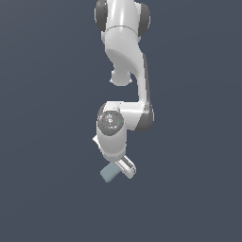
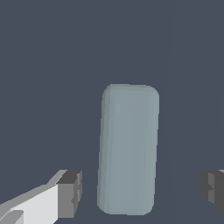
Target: Pick up the object and move it to a goal position.
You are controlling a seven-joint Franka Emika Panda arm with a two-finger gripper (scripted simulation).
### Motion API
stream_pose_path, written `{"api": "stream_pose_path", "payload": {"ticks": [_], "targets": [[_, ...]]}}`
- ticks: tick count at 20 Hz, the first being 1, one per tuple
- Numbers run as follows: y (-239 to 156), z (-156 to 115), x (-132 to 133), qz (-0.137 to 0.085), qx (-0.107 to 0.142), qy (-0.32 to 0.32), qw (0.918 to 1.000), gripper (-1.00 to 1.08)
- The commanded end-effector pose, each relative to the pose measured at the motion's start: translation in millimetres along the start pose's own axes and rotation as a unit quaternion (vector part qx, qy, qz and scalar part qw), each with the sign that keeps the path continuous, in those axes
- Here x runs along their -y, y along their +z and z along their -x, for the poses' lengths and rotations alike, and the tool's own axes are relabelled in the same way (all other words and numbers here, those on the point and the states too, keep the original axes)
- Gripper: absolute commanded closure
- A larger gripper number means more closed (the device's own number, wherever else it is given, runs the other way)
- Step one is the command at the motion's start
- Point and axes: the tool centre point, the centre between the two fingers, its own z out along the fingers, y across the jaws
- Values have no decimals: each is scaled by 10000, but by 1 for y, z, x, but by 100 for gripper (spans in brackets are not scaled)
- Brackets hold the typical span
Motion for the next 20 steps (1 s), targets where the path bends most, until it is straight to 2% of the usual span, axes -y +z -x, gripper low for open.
{"api": "stream_pose_path", "payload": {"ticks": [1,11,20], "targets": [[5,-3,1,7,-8,142,9999,-92],[13,-4,2,17,-10,244,9997,-92],[55,-4,1,15,-12,266,9996,-92]]}}
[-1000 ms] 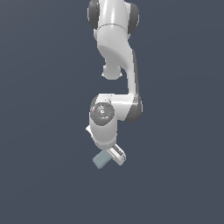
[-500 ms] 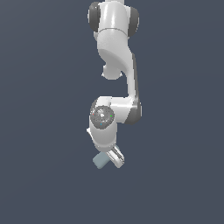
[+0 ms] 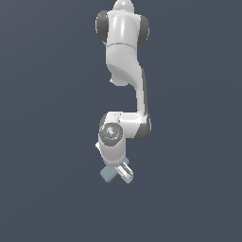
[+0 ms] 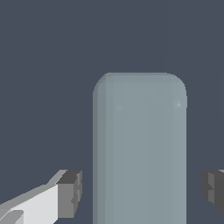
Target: Pick up the object and move it to a goal position.
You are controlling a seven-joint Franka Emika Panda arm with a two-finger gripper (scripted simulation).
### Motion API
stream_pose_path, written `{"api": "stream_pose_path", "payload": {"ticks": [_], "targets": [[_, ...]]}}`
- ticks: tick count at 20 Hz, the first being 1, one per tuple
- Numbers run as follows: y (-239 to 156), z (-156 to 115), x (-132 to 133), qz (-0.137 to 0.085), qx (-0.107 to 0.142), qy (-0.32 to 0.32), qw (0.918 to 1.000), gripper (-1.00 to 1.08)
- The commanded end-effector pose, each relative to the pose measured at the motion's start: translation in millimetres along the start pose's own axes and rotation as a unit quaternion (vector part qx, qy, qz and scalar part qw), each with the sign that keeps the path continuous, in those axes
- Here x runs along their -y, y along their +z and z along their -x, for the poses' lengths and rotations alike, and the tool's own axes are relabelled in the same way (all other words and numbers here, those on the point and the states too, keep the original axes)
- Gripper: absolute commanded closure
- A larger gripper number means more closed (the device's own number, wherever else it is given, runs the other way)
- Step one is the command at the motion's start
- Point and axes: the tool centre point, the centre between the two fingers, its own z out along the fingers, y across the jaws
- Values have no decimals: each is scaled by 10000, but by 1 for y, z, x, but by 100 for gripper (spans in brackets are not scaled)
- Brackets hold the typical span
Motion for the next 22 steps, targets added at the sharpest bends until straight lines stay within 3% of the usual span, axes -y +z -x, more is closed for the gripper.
{"api": "stream_pose_path", "payload": {"ticks": [1,6,7,22], "targets": [[9,0,0,-3,-3,4,10000,-92],[11,-1,1,-3,-3,4,10000,-92],[11,-1,1,-3,-3,4,10000,108],[7,2,1,-3,-3,4,10000,108]]}}
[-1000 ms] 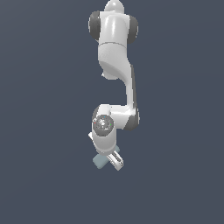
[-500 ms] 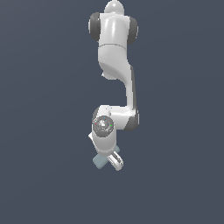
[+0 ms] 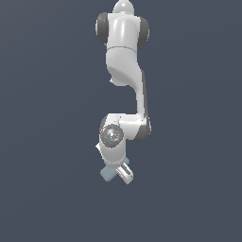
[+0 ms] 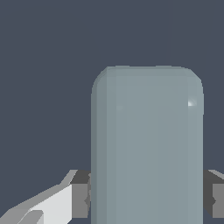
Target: Pick up the object and move it to a goal position.
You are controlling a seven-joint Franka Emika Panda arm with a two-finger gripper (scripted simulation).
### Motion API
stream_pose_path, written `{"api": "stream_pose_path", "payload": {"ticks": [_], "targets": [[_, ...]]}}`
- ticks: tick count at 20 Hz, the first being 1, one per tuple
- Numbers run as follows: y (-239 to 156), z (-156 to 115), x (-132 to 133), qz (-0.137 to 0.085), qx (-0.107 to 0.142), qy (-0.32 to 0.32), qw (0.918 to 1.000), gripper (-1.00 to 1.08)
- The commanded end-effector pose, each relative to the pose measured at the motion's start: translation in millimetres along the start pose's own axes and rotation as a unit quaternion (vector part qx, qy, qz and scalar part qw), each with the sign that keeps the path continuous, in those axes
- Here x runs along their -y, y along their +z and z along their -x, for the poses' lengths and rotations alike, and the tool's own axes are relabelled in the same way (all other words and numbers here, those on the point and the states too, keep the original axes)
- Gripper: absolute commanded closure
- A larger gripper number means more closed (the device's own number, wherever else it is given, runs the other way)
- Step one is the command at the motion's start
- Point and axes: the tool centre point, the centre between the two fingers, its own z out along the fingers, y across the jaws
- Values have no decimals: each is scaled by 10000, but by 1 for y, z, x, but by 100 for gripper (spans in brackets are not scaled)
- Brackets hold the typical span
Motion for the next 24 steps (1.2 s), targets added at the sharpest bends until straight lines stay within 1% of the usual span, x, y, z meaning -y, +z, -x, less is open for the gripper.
{"api": "stream_pose_path", "payload": {"ticks": [1,7,12,24], "targets": [[-4,2,0,-4,-3,-2,10000,108],[-22,15,0,-4,-3,-2,10000,108],[-48,35,0,-5,1,-2,10000,108],[-148,107,1,-7,3,-2,10000,108]]}}
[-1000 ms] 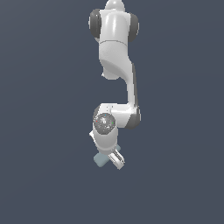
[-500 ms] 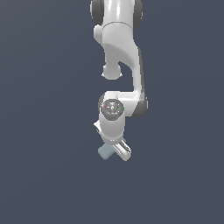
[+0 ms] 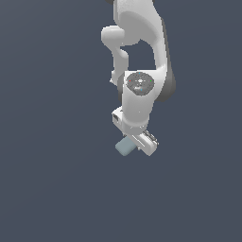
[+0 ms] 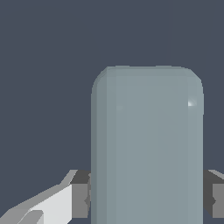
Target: Pick up the object and move it to a goal position.
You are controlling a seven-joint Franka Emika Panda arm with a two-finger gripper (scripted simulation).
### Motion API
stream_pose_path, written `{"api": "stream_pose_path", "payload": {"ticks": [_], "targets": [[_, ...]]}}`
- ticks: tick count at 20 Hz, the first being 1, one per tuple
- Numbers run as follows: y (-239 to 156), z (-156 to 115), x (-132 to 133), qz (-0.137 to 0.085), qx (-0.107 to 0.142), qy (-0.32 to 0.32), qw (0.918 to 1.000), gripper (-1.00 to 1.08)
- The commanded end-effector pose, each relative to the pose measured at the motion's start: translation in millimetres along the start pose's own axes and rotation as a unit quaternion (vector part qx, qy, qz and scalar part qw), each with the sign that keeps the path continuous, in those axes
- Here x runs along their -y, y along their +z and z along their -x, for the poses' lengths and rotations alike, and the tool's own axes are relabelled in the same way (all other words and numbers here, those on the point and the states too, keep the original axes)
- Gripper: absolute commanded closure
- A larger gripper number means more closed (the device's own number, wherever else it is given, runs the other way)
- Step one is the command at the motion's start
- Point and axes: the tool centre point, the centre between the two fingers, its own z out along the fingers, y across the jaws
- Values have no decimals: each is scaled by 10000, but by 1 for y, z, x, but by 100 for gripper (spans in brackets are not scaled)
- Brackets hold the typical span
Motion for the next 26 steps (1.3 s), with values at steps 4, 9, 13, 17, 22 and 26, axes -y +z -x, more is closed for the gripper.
{"api": "stream_pose_path", "payload": {"ticks": [4,9,13,17,22,26], "targets": [[-53,37,0,0,-4,0,10000,108],[-101,71,2,1,-7,1,10000,108],[-135,93,3,4,-13,2,10000,108],[-163,112,5,4,-13,2,10000,108],[-183,125,6,4,-13,2,10000,108],[-188,128,8,3,-10,0,10000,108]]}}
